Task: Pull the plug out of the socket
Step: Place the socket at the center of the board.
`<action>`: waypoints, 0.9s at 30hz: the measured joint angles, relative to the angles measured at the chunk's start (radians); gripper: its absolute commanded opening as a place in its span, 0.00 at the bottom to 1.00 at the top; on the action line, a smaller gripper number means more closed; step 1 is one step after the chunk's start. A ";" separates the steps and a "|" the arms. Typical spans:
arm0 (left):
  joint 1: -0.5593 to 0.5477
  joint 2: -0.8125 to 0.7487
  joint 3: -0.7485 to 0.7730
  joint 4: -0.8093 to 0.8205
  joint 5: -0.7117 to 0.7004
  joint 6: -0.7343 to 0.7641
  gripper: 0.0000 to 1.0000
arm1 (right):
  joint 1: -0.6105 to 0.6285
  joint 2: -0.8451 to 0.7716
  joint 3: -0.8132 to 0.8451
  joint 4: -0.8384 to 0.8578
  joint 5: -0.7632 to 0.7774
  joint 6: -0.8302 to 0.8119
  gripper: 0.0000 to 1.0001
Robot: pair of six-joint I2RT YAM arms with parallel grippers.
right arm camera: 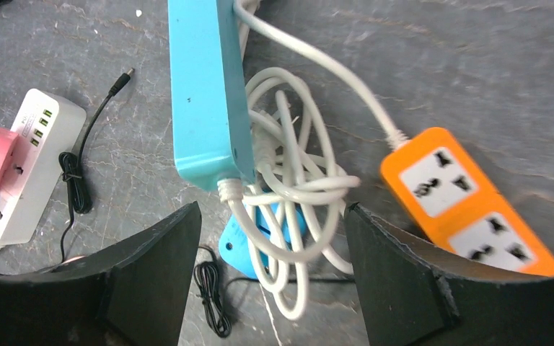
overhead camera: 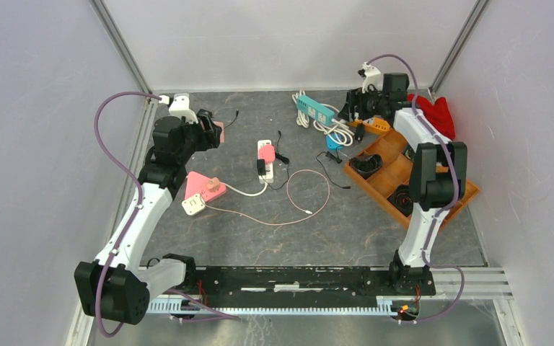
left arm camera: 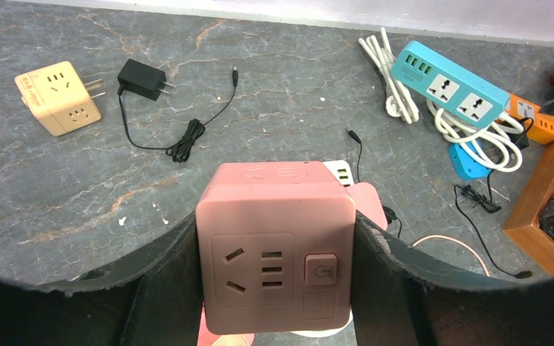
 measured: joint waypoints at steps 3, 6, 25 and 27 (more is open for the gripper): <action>0.000 0.000 0.000 0.000 0.000 0.000 0.02 | -0.018 -0.071 -0.025 0.000 -0.013 -0.019 0.79; 0.000 0.001 0.000 0.000 0.000 0.000 0.02 | -0.034 -0.156 -0.076 0.005 -0.079 -0.041 0.78; 0.000 0.098 0.000 0.000 0.053 0.011 0.02 | -0.041 -0.782 -0.792 0.180 -0.547 -0.145 0.75; 0.000 0.129 0.001 0.000 0.055 0.023 0.02 | -0.041 -0.778 -0.804 0.175 -0.550 -0.168 0.75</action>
